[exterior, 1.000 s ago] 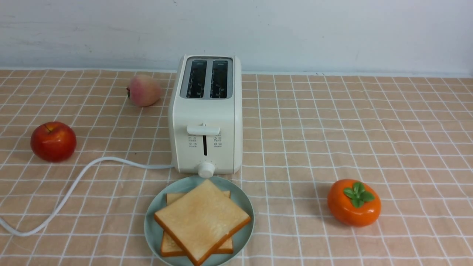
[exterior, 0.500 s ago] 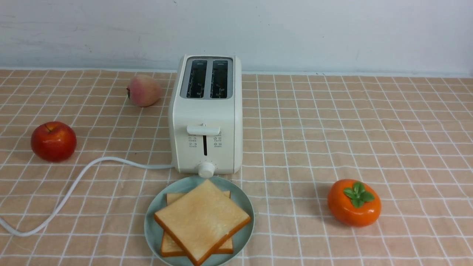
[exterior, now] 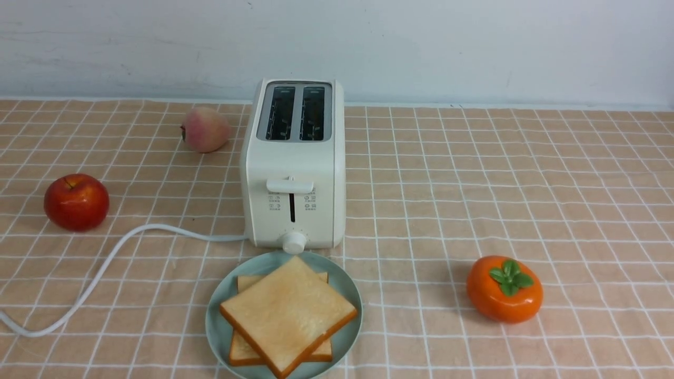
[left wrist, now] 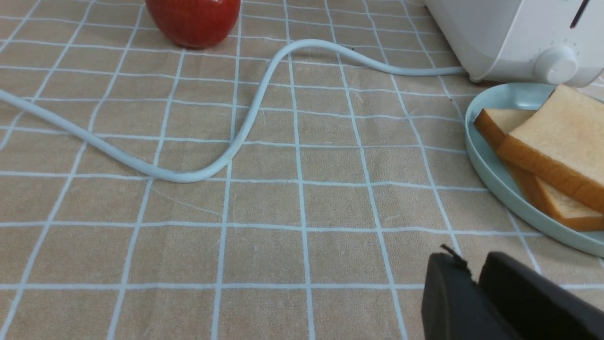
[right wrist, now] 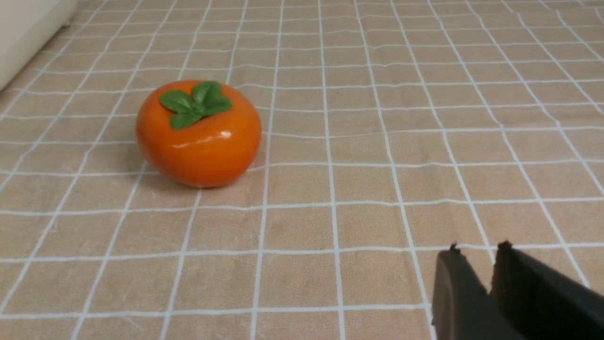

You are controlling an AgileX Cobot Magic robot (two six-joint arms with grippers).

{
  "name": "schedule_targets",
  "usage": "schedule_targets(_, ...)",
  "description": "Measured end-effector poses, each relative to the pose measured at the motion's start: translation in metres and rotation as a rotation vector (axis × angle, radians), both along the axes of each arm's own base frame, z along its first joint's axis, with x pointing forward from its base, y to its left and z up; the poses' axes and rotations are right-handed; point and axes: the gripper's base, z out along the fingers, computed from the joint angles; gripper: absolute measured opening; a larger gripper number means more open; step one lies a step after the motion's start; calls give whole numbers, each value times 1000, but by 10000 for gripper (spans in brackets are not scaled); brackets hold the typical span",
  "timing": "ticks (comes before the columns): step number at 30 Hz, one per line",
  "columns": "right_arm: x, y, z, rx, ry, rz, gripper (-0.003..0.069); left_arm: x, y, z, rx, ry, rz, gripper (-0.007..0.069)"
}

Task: Take toasted bread from bread machine on light coffee tablecloth place on plate.

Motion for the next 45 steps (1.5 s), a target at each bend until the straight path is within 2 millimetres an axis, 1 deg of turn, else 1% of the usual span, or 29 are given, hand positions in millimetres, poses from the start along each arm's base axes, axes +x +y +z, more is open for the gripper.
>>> schedule_targets(45, 0, 0, 0, -3, 2, -4, 195, 0, 0, -1, 0, 4, 0, 141)
